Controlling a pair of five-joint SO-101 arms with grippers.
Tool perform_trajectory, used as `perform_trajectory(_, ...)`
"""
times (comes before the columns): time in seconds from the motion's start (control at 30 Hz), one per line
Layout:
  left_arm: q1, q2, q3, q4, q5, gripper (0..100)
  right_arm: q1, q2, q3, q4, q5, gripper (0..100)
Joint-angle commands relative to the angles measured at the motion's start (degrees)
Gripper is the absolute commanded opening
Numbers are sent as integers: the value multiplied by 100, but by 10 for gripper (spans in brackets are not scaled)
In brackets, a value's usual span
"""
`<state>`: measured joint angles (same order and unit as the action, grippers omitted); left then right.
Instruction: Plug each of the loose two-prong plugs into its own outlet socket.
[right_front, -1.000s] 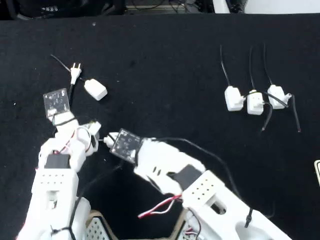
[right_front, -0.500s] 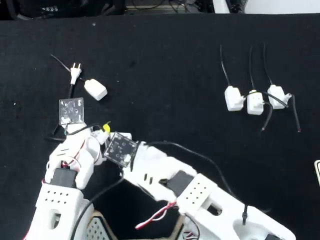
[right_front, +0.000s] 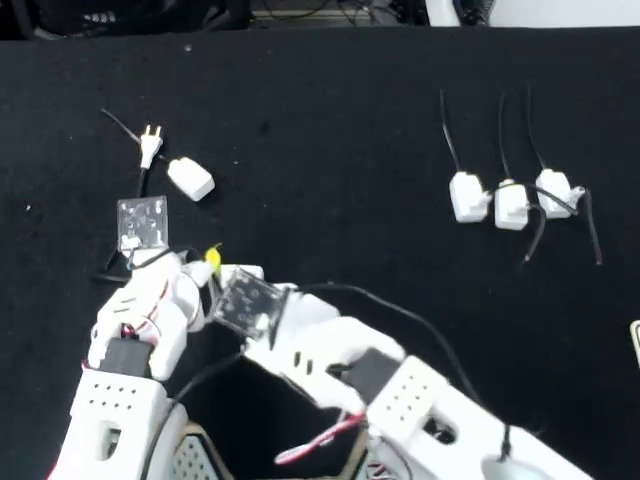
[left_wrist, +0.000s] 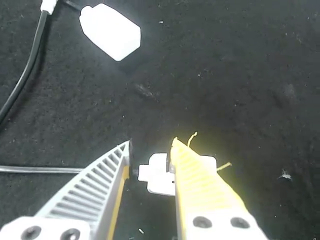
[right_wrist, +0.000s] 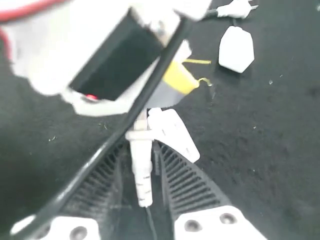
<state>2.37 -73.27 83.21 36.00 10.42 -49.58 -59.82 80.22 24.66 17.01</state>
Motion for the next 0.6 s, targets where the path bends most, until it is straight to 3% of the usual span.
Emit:
perform_trajectory(0.0, 84, -44, 4, 0, -79, 137, -88, -936, 92, 202, -62, 10)
perform_trajectory(0.23, 84, -35, 4, 0, -79, 137, -79, -1886, 514, 220, -62, 10)
perform_trajectory(0.57, 84, -26, 13, 0, -79, 137, -70, -2009, 479, 369, -70, 10)
